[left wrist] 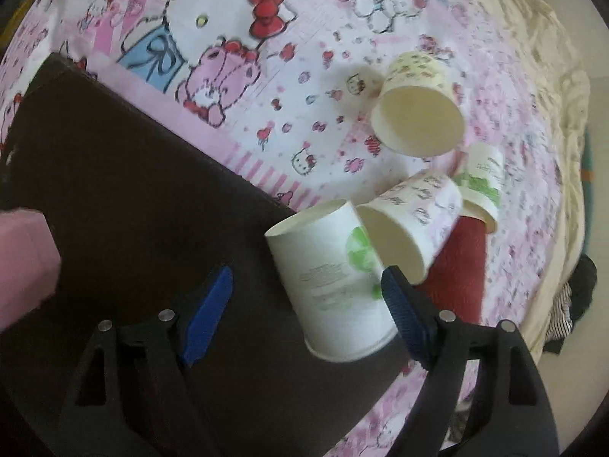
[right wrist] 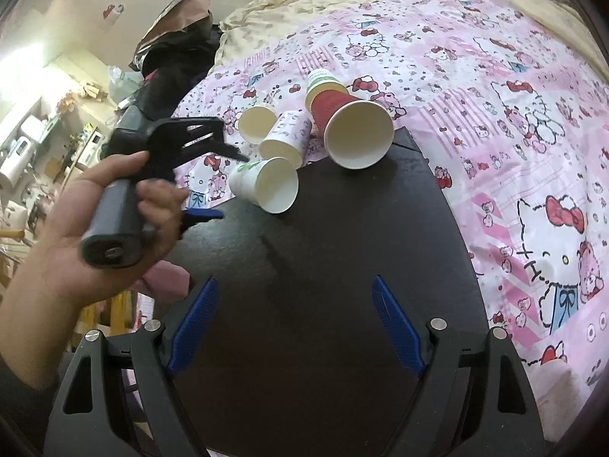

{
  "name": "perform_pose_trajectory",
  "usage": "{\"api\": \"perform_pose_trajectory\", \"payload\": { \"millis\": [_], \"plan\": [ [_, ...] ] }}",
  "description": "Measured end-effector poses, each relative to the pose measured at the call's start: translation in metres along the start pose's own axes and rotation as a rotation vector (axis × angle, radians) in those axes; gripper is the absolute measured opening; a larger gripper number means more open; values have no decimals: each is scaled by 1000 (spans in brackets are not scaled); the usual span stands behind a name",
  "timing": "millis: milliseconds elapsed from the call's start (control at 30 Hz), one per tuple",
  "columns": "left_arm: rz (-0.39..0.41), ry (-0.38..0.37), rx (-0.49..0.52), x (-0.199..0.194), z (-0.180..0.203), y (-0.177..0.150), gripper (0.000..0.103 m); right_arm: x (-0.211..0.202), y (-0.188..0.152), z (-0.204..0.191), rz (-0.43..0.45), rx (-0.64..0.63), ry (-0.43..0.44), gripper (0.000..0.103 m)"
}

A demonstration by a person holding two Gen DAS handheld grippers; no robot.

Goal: Flip cup upside down
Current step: 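Lift the white cup, turn it rim-down and set it on the board with the left tool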

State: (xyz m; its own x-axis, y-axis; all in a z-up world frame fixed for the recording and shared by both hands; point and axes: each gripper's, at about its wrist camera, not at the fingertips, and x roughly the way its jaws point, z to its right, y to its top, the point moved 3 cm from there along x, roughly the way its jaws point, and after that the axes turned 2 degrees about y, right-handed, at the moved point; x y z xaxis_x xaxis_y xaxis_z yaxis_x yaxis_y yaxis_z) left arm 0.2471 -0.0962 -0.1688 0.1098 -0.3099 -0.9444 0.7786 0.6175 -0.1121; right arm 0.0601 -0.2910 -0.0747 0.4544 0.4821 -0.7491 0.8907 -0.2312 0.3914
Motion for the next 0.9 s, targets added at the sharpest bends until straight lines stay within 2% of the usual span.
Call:
{"api": "perform_pose_trajectory", "payload": {
  "millis": [33, 100, 200, 333, 533, 600, 667, 767, 900],
  "plan": [
    [-11, -13, -20, 4, -3, 2, 74, -1, 0, 2, 2, 9, 7, 85],
    [-25, 22, -41, 21, 5, 2, 63, -4, 1, 5, 6, 20, 14, 85],
    [-19, 35, -19, 28, 7, 5, 58, -7, 2, 9, 11, 31, 20, 85],
    [19, 44, 82, 20, 14, 5, 49, -9, 3, 11, 16, 38, 29, 85],
    [54, 61, 249, -9, 19, 2, 49, -10, 5, 9, 19, 33, 32, 85],
    [23, 81, 316, -12, 17, -6, 49, -10, 5, 9, 21, 29, 23, 85],
    [-11, 107, 391, -13, 11, -18, 49, -11, 4, 11, 20, 37, 18, 85],
    [-12, 143, 492, -17, -4, -45, 50, -14, 3, 17, 29, 58, 11, 85],
    [-93, 142, 525, -12, -44, -88, 51, -21, 3, 28, 46, 83, -15, 85]
  ]
}}
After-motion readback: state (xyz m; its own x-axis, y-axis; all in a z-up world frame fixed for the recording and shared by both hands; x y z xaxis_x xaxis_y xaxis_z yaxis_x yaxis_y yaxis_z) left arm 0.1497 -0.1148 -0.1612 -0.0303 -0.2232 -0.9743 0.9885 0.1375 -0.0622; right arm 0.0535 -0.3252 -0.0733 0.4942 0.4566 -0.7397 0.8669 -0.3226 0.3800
